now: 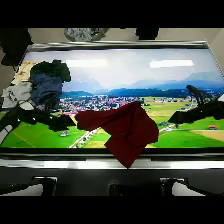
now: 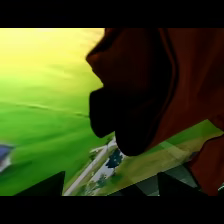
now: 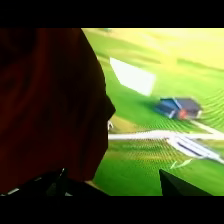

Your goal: Fold the shirts.

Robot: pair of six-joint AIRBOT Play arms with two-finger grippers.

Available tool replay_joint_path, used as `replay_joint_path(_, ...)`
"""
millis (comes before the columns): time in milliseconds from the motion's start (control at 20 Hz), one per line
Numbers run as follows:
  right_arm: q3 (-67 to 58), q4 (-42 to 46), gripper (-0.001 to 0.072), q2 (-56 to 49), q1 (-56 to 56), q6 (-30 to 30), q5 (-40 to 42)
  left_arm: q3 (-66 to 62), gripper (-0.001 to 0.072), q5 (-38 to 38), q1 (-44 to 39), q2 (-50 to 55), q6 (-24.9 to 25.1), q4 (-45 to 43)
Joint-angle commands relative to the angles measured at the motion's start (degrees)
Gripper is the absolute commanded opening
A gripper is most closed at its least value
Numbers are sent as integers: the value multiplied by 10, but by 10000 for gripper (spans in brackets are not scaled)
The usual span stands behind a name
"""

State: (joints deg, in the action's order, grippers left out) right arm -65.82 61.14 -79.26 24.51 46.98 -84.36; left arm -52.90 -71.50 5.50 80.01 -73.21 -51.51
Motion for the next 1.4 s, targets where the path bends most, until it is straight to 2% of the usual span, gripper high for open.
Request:
replay_joint_path(0, 56, 19, 684, 2, 19, 8, -16, 75, 720, 85, -46, -5, 45, 80)
replay_joint_path(100, 80, 19, 684, 2, 19, 8, -3, 76, 698, 125, -71, 1, 42, 83)
replay_joint_path(150, 90, 18, 684, 2, 19, 8, 5, 76, 630, 144, -75, 3, 42, 92)
replay_joint_path(200, 99, 15, 684, 2, 19, 7, 9, 76, 597, 165, -75, 4, 42, 102)
replay_joint_path(350, 128, 7, 684, 2, 19, 2, 22, 76, 567, 201, -77, 6, 36, 111)
replay_joint_path(550, 172, -21, 683, 2, 19, -5, 52, 76, 50, 200, -85, 12, 32, 111)
replay_joint_path(600, 183, -36, 683, 2, 19, -14, 53, 76, 30, 200, -85, 11, 32, 110)
replay_joint_path(900, 283, -94, 680, 17, 19, -71, 31, 76, 29, 186, -83, 11, 32, 110)
replay_joint_path(1150, 439, -144, 665, 134, 19, -77, 113, 76, 29, 185, -83, 11, 34, 110)
replay_joint_path(1350, 472, -186, 664, 171, 19, -82, 135, 76, 29, 185, -83, 11, 34, 110)
